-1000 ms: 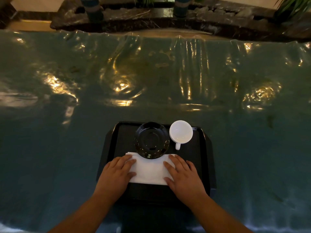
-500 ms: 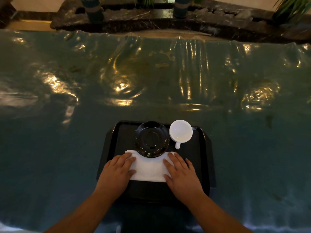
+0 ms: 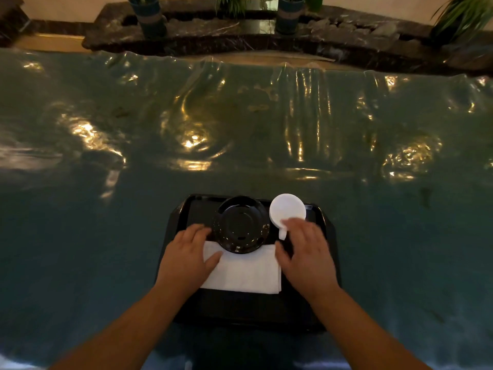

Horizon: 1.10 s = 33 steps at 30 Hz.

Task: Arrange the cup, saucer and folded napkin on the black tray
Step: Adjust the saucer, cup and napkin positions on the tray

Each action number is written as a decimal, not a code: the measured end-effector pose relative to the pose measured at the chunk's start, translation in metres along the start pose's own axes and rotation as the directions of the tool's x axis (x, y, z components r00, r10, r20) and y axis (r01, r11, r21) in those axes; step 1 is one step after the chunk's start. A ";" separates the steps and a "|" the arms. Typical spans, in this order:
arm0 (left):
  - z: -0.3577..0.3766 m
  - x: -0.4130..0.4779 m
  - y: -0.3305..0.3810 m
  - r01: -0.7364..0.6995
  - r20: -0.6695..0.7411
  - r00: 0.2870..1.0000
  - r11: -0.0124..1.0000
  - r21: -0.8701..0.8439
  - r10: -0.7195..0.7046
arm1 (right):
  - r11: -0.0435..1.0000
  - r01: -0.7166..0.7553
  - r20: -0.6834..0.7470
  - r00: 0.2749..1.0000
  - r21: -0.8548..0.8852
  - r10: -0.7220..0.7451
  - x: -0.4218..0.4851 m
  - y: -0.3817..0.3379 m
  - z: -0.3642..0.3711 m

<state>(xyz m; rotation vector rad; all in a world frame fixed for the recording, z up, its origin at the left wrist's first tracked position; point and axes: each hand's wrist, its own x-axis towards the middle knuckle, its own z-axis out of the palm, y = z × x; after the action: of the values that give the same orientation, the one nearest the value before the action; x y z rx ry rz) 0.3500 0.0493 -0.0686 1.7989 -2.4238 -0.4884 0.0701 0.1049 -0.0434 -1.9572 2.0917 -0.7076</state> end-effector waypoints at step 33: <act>-0.022 0.045 0.014 0.094 0.291 0.951 0.994 0.059 -0.108 | 0.949 -0.283 0.342 0.886 -0.137 0.314 0.066 -0.007 -0.001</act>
<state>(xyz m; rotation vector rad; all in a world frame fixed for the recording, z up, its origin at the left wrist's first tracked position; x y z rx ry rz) 0.3292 0.0059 -0.0487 2.0051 -2.5535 -0.7698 0.0679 0.0406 -0.0272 -1.5940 2.1414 -0.1839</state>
